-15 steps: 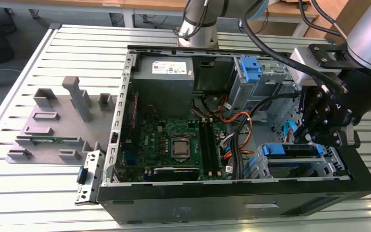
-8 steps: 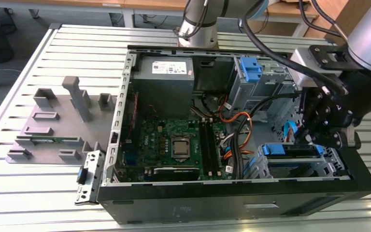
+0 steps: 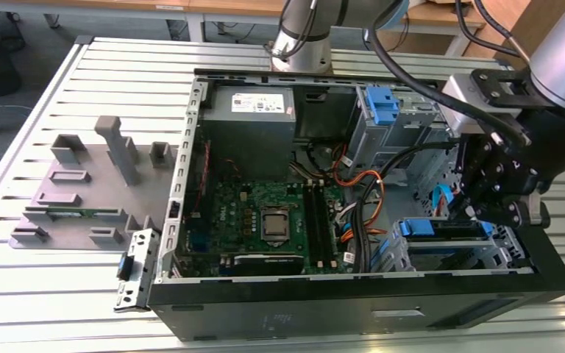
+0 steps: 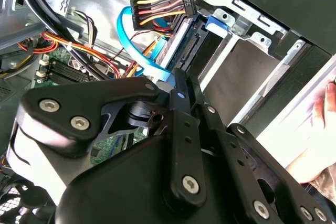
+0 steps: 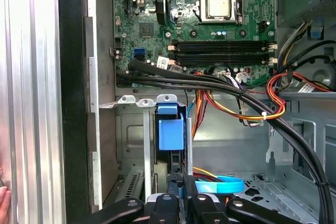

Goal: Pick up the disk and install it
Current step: 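Insert the first disk wire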

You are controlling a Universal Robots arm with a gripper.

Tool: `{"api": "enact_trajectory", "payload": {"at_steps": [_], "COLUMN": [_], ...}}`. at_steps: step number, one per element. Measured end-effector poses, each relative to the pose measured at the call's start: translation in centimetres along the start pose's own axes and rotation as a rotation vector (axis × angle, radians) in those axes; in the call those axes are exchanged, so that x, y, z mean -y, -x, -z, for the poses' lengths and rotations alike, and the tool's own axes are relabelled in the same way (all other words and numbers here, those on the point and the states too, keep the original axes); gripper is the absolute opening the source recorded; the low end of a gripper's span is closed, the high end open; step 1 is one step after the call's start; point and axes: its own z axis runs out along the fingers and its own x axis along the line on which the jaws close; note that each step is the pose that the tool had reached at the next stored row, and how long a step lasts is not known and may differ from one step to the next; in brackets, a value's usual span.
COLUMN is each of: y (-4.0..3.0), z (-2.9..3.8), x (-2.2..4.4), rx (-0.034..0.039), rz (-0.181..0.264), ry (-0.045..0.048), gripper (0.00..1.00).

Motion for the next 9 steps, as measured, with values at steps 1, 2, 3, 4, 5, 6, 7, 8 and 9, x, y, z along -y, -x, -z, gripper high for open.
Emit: {"api": "enact_trajectory", "payload": {"at_steps": [1, 2, 3, 4, 5, 6, 7, 8, 9], "y": [-0.03, -0.03, -0.03, -0.03, -0.05, -0.06, -0.07, -0.06, -0.07], "z": [0.0, 0.0, 0.0, 0.0, -0.01, -0.07, -0.08, -0.08, -0.11], "x": [0.0, 0.0, 0.0, 0.0, 0.0, 0.0, 0.0, 0.0, 0.0], "rx": [-0.0001, -0.0001, 0.0, 0.0, 0.0, 0.0, 0.0, -0.0001, 0.0001], "rz": [0.0, 0.0, 0.0, 0.0, 0.0, 0.0, 0.0, 0.0, 0.0], "ry": [0.0, 0.0, 0.0, 0.0, 0.0, 0.0, 0.0, 0.0, 0.0], "gripper": [0.16, 0.16, 0.16, 0.16, 0.16, 0.16, 0.16, 0.16, 0.16]}}
